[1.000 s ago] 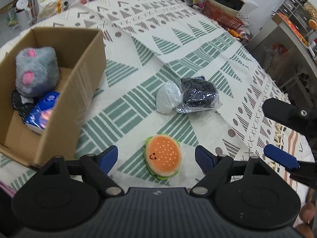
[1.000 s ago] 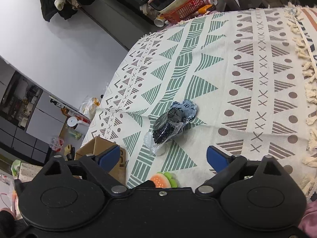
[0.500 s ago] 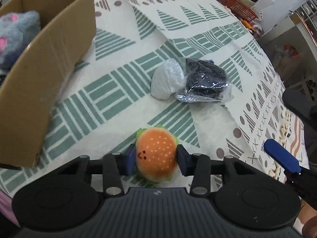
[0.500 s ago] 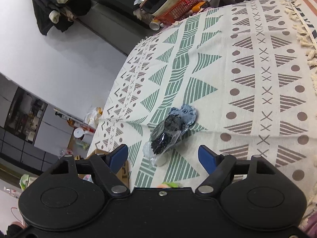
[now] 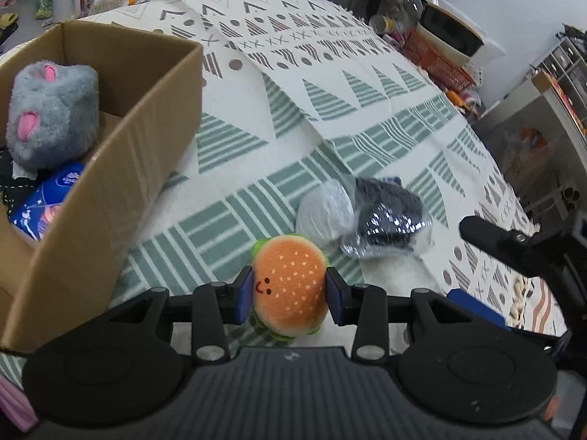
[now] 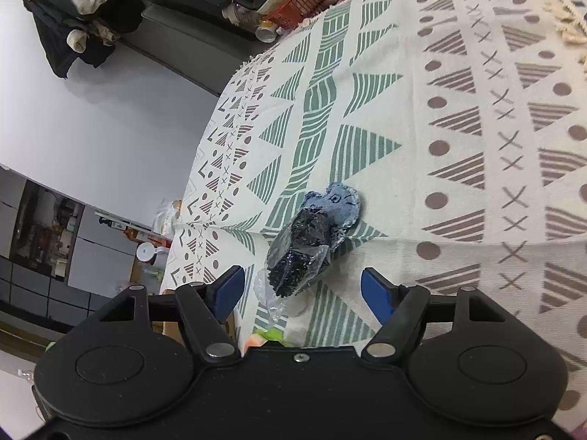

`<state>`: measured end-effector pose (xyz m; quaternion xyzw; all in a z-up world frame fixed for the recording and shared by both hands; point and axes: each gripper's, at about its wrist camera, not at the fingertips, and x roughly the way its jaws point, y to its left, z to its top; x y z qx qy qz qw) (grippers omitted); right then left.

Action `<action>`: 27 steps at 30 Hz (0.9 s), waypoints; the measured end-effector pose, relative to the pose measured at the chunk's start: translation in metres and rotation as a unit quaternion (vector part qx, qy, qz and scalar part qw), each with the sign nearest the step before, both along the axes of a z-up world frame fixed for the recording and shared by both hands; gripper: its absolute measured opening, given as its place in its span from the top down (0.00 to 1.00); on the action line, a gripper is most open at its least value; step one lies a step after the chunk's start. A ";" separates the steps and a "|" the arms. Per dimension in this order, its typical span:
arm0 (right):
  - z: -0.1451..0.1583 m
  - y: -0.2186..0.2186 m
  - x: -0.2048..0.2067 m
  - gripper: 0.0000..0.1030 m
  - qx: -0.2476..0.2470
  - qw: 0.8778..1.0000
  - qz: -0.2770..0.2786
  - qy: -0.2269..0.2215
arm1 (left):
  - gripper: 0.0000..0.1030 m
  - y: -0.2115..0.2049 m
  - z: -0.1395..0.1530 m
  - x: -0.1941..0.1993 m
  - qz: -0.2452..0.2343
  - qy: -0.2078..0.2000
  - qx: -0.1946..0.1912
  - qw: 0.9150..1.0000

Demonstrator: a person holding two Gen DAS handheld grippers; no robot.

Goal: Organize soft objects
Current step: 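Grasp the burger plush with the left gripper while the right grasps the black-filled clear bag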

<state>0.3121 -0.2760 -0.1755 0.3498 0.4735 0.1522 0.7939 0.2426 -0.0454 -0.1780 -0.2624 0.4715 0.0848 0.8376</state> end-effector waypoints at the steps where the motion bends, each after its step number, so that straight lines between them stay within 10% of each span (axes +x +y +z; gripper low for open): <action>1: -0.002 0.002 0.002 0.32 0.004 1.000 0.000 0.001 | 0.61 0.002 0.000 0.000 0.003 0.000 -0.002 1.000; 17: -0.031 0.021 0.027 0.32 -0.021 0.999 -0.026 0.021 | 0.61 0.019 0.000 0.007 0.021 -0.012 -0.003 1.000; 19: -0.031 0.021 0.027 0.64 -0.020 0.999 -0.020 0.020 | 0.61 0.020 0.003 0.007 0.020 -0.020 0.002 1.000; 27: -0.010 0.023 0.015 0.67 -0.055 0.998 -0.007 -0.002 | 0.61 0.023 0.023 0.003 0.019 -0.046 0.008 0.999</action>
